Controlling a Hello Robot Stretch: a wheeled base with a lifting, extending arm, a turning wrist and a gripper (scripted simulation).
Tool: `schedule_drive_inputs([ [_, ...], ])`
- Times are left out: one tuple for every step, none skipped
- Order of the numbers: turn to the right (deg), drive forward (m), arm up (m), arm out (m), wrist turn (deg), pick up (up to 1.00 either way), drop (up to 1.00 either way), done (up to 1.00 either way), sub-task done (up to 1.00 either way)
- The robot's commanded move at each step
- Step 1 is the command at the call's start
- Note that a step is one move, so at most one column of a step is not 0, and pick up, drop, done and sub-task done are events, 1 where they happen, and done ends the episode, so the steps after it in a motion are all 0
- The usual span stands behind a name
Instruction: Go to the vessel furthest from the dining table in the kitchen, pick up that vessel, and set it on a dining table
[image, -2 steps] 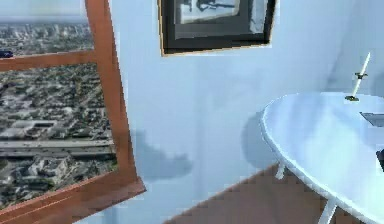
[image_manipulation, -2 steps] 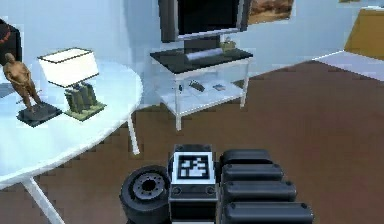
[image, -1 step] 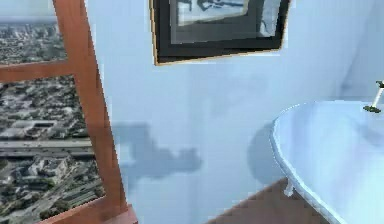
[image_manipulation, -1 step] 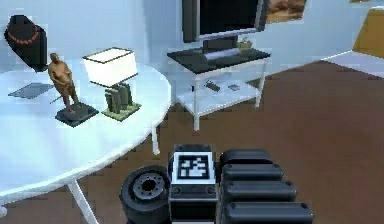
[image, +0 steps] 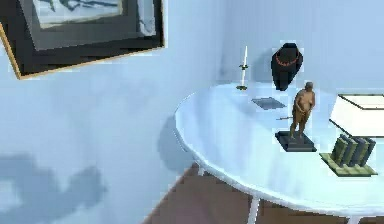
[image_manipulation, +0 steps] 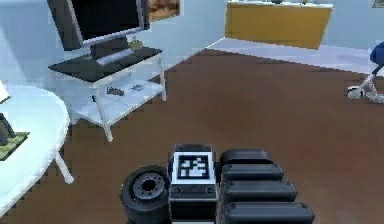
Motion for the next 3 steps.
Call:
schedule_drive_inputs([
  [0.0, 0.50, 0.00, 0.00, 0.0, 0.00, 0.00, 0.00, 0.00],
  [45.0, 0.00, 0.00, 0.00, 0.0, 0.00, 0.00, 0.00, 0.00],
  [24.0, 0.00, 0.00, 0.00, 0.0, 0.00, 0.00, 0.00, 0.00],
])
